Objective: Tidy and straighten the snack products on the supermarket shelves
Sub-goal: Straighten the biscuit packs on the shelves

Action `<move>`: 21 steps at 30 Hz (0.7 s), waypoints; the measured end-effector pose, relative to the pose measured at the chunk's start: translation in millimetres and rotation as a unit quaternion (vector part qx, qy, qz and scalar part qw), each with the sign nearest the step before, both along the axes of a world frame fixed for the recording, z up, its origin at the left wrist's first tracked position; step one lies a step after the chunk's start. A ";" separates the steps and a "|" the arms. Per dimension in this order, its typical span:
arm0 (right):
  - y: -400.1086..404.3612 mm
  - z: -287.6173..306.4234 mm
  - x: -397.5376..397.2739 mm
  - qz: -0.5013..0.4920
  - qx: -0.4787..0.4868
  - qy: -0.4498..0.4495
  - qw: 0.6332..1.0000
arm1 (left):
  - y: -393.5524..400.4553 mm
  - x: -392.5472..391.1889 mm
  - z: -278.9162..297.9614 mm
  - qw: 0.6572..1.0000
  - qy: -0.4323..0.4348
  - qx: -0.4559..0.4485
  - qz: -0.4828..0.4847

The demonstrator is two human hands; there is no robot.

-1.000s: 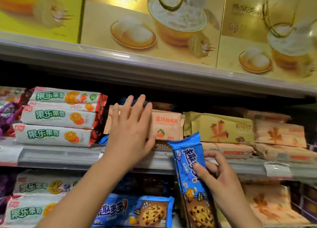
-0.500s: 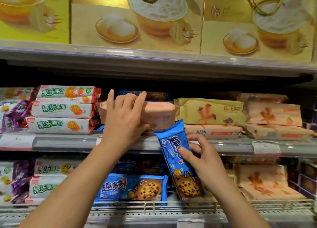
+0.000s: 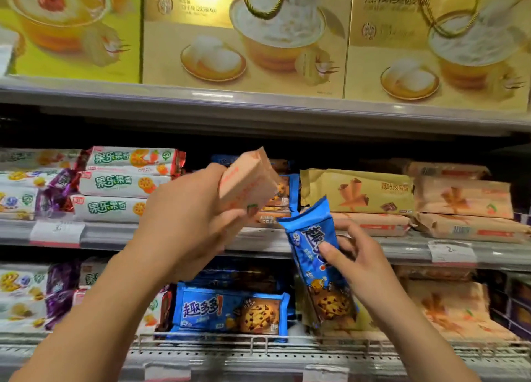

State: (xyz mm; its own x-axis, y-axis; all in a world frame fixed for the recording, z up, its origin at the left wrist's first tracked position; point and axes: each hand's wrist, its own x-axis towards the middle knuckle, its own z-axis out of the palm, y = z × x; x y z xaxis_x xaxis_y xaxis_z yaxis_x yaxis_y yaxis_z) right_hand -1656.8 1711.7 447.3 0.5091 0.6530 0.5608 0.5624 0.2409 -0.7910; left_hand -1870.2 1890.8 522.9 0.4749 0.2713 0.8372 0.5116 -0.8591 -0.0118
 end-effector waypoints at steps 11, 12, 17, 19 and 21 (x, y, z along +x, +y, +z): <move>37.7 72.4 -52.9 -0.263 -0.019 -0.457 0.850 | 59.2 -25.8 -76.3 0.990 0.106 -0.069 -0.055; 49.9 83.1 -53.8 -0.257 -0.019 -0.471 0.843 | 61.2 -26.0 -82.5 0.990 0.092 -0.078 -0.068; 122.9 120.9 -62.1 -0.227 -0.028 -0.549 0.804 | 81.4 -23.9 -110.9 0.983 0.059 -0.112 -0.132; 150.2 126.1 -60.0 -0.220 -0.054 -0.571 0.789 | 88.1 -22.3 -116.9 0.980 0.041 -0.116 -0.157; 171.1 124.0 -57.3 -0.216 -0.073 -0.582 0.781 | 90.1 -21.9 -117.8 0.976 0.024 -0.129 -0.175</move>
State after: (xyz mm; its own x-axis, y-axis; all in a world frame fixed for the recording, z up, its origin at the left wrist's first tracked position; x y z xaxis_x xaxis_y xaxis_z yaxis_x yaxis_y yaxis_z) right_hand -1714.1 1882.8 571.2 -0.0986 0.6619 0.7431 0.9249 -0.2146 0.3139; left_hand -1892.1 1980.9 405.1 0.6130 0.2846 0.7370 0.1914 -0.9586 0.2110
